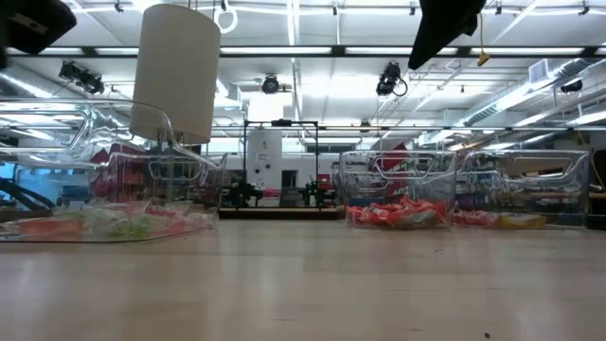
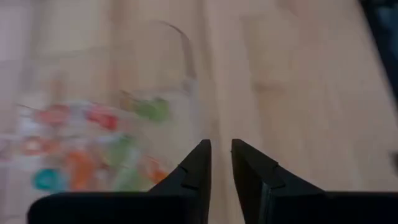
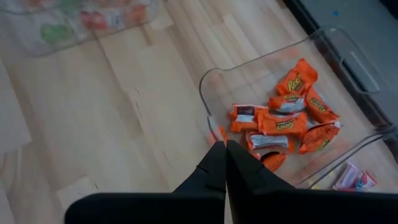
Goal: Sort candy
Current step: Move the middle left transparent bin to the top left of the table
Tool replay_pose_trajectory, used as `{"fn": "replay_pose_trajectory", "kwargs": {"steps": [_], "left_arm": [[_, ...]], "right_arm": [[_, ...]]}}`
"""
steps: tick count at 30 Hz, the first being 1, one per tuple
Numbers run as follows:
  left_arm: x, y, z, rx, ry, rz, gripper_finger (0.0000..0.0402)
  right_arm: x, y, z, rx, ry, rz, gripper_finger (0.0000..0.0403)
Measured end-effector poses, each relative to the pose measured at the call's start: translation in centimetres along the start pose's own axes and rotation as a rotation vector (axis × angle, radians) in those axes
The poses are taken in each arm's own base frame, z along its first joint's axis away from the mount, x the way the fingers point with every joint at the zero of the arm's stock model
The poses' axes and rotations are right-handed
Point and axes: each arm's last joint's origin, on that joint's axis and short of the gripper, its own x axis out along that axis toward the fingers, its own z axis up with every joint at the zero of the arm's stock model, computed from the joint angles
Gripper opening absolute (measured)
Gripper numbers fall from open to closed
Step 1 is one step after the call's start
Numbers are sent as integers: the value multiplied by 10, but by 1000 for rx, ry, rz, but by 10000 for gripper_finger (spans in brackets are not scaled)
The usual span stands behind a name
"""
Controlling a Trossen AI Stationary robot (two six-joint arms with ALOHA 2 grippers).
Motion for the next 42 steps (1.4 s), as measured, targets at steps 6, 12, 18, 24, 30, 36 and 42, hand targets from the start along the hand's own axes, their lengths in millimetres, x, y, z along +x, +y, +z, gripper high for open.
{"fn": "replay_pose_trajectory", "kwargs": {"steps": [6, 12, 18, 24, 30, 36, 42], "left_arm": [[-7, -7, 0, -27, 103, -169, 9], [-2, -4, -26, -69, 371, -82, 2], [11, 8, -51, -106, 444, 66, 1], [24, 20, -62, -38, 375, 196, 1], [31, 27, -67, 25, 340, 255, 0], [38, 35, -67, 52, 296, 318, 0], [44, 41, -59, 55, 246, 359, 0]], "right_arm": [[12, 8, -1, -23, 36, -16, 0], [17, 12, -1, -27, 45, -13, 0], [18, 13, -1, -34, 43, -12, 0], [18, 13, 0, -40, 37, -6, 0], [18, 13, 0, -40, 35, -5, 0], [18, 14, 0, -36, 29, -2, 0], [18, 14, 1, -37, 25, 1, 0]]}}
